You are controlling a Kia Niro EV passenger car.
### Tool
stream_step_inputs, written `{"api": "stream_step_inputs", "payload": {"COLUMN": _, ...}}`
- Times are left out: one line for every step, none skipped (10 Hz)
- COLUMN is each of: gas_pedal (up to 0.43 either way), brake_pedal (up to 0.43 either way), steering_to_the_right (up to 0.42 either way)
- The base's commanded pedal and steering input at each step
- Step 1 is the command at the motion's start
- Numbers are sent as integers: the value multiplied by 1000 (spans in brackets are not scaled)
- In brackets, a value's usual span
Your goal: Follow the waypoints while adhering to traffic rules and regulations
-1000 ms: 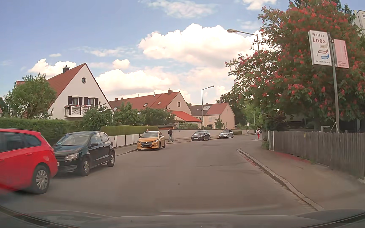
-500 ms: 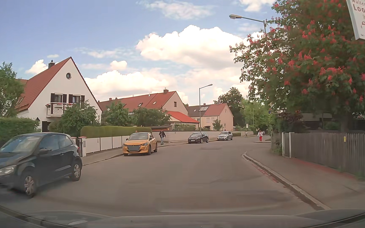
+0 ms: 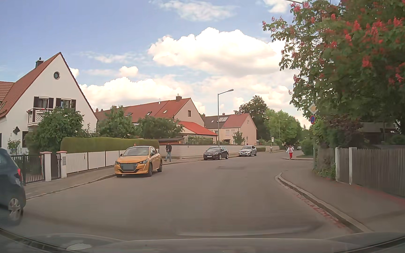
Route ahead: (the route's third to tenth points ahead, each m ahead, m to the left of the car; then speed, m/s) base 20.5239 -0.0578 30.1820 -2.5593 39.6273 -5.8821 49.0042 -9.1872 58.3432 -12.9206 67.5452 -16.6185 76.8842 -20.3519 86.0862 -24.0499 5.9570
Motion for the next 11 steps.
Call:
{"api": "stream_step_inputs", "payload": {"gas_pedal": 118, "brake_pedal": 18, "steering_to_the_right": 21}}
{"api": "stream_step_inputs", "payload": {"gas_pedal": 118, "brake_pedal": 24, "steering_to_the_right": 21}}
{"api": "stream_step_inputs", "payload": {"gas_pedal": 118, "brake_pedal": 24, "steering_to_the_right": 21}}
{"api": "stream_step_inputs", "payload": {"gas_pedal": 118, "brake_pedal": 18, "steering_to_the_right": 21}}
{"api": "stream_step_inputs", "payload": {"gas_pedal": 118, "brake_pedal": 24, "steering_to_the_right": 24}}
{"api": "stream_step_inputs", "payload": {"gas_pedal": 118, "brake_pedal": 24, "steering_to_the_right": 25}}
{"api": "stream_step_inputs", "payload": {"gas_pedal": 130, "brake_pedal": 18, "steering_to_the_right": 25}}
{"api": "stream_step_inputs", "payload": {"gas_pedal": 130, "brake_pedal": 18, "steering_to_the_right": 26}}
{"api": "stream_step_inputs", "payload": {"gas_pedal": 118, "brake_pedal": 18, "steering_to_the_right": 29}}
{"api": "stream_step_inputs", "payload": {"gas_pedal": 47, "brake_pedal": 18, "steering_to_the_right": 31}}
{"api": "stream_step_inputs", "payload": {"gas_pedal": 20, "brake_pedal": 18, "steering_to_the_right": 31}}
